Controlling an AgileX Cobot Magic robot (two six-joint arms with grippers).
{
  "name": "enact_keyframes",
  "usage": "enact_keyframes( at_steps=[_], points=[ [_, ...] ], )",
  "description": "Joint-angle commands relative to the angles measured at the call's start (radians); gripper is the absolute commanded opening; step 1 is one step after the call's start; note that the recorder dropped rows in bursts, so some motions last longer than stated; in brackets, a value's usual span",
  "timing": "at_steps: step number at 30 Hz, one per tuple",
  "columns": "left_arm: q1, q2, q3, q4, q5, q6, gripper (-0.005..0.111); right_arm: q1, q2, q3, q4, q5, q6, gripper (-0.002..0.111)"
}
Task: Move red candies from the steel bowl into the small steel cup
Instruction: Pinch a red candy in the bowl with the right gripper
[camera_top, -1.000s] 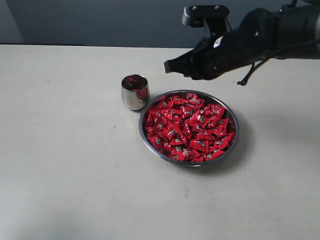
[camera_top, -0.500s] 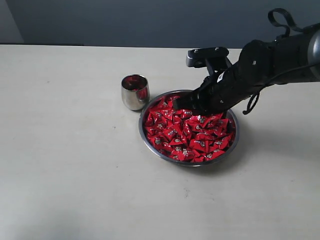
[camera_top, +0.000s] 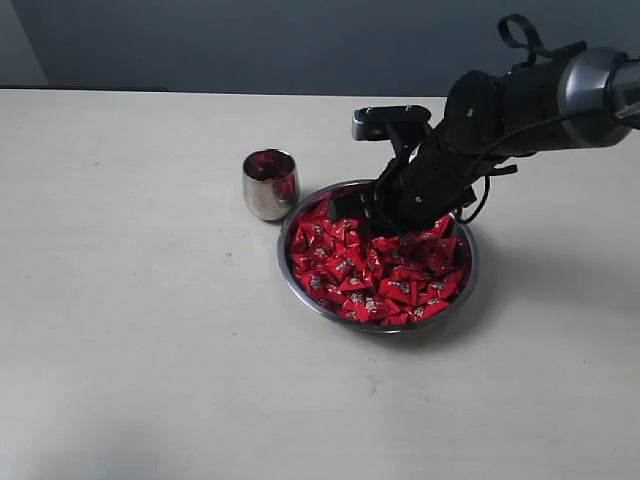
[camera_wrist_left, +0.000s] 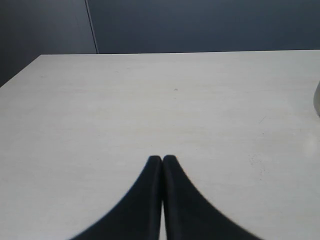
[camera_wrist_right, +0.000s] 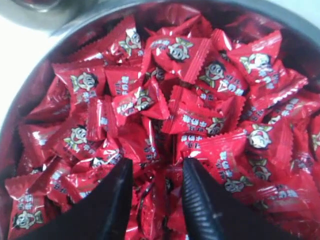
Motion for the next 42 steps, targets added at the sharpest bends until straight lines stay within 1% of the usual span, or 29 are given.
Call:
enact_keyframes(
  at_steps=[1,42],
  points=[
    [-0.005,-0.005,0.005,-0.006,-0.010,-0.001,0.000,0.012,0.009,-0.008,0.000,0.006,-0.006,0.034],
    [-0.005,-0.005,0.005,-0.006,-0.010,-0.001,0.000,0.012,0.024,-0.008,-0.023,0.022,-0.006,0.034]
  ],
)
